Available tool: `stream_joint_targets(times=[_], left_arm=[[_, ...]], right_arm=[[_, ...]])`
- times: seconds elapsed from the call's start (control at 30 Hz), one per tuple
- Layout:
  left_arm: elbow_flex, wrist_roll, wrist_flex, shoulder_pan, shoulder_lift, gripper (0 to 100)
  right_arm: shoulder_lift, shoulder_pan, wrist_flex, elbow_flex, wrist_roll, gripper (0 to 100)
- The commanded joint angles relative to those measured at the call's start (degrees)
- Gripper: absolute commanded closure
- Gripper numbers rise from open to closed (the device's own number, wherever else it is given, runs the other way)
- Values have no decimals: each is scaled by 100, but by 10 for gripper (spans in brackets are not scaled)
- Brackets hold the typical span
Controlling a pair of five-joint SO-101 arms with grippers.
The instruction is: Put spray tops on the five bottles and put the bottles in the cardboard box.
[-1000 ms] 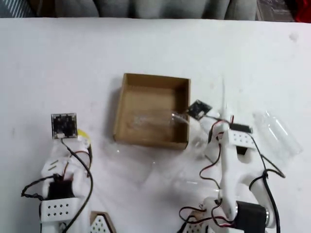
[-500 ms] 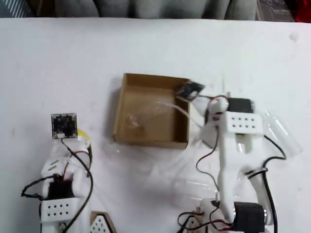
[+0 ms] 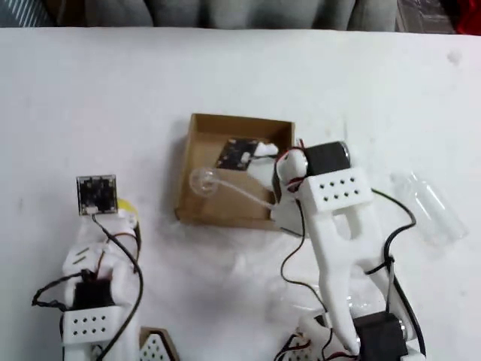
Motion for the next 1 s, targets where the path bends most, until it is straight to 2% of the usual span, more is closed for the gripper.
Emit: stream_joint_targets(times=[0.0, 0.3, 0.63, 0.97], left_arm=[[0, -70, -185, -48, 92, 976], [0, -70, -185, -48, 92, 976], [0, -70, -202, -48, 92, 976], [0, -70, -202, -48, 92, 976]], right_arm=[[13, -57, 154, -360, 62, 968], [110, -48, 163, -642, 62, 968], [1455, -57, 198, -1723, -149, 968], [1490, -295, 198, -2189, -264, 966]])
